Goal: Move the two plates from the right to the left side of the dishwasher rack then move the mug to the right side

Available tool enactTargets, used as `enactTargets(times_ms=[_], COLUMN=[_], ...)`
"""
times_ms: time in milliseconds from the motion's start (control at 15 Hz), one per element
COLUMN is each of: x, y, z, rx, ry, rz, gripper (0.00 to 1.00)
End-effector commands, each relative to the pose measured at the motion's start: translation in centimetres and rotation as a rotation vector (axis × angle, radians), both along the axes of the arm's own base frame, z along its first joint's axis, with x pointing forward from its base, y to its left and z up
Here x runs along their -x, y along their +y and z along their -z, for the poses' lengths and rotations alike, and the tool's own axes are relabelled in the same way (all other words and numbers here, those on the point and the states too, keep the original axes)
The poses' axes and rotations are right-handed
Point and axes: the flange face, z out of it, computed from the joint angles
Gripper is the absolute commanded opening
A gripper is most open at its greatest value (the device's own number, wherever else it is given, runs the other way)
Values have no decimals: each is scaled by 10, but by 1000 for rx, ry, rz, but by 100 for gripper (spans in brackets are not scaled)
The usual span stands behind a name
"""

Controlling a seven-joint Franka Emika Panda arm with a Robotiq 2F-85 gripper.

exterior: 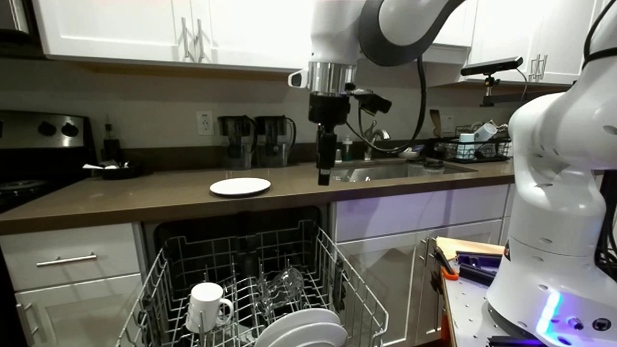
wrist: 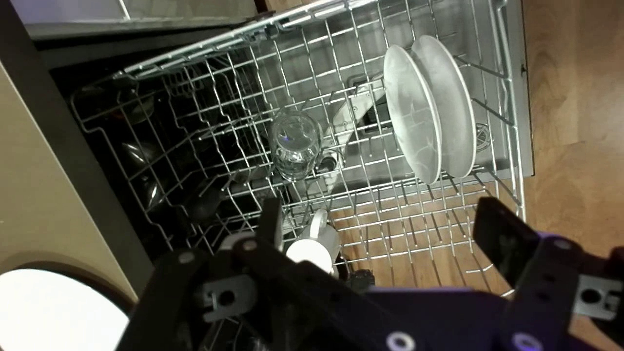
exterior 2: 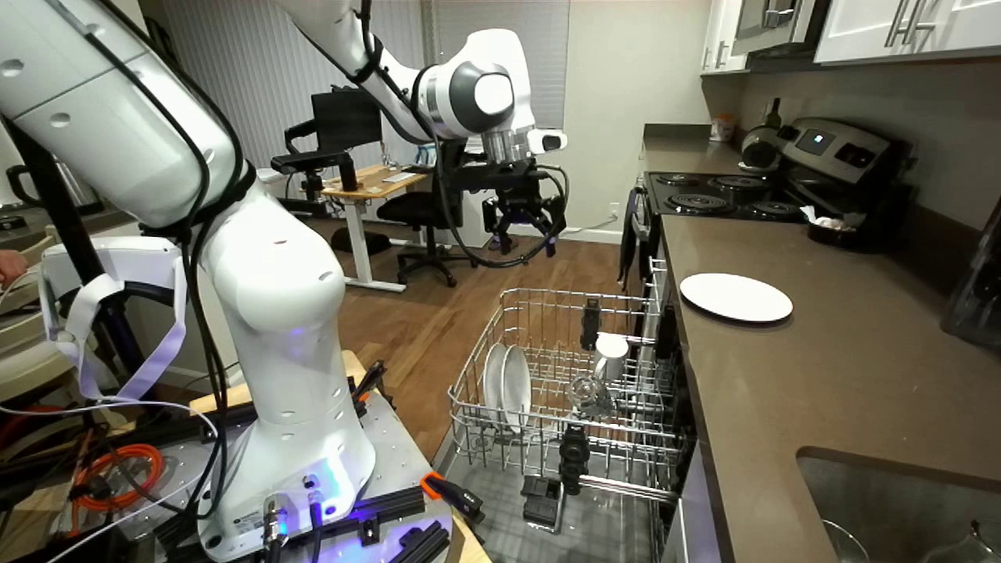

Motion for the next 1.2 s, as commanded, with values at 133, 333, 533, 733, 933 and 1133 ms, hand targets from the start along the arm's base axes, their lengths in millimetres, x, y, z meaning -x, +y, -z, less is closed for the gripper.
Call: enactTargets(times_ms=[133,333,533,733,933,1133], x=[-47,-67,-76,-75,-72,-70], y=[19,19,21,25,33,38], z=[53,89,126,167,198,215], rx=[25,-22,-70,-111,-143,-140], ry=[-41,-59,-29,39,99,154], rz=[-175,-193,-203,-214,-240,-266], gripper=[100,100,100,100,100,100])
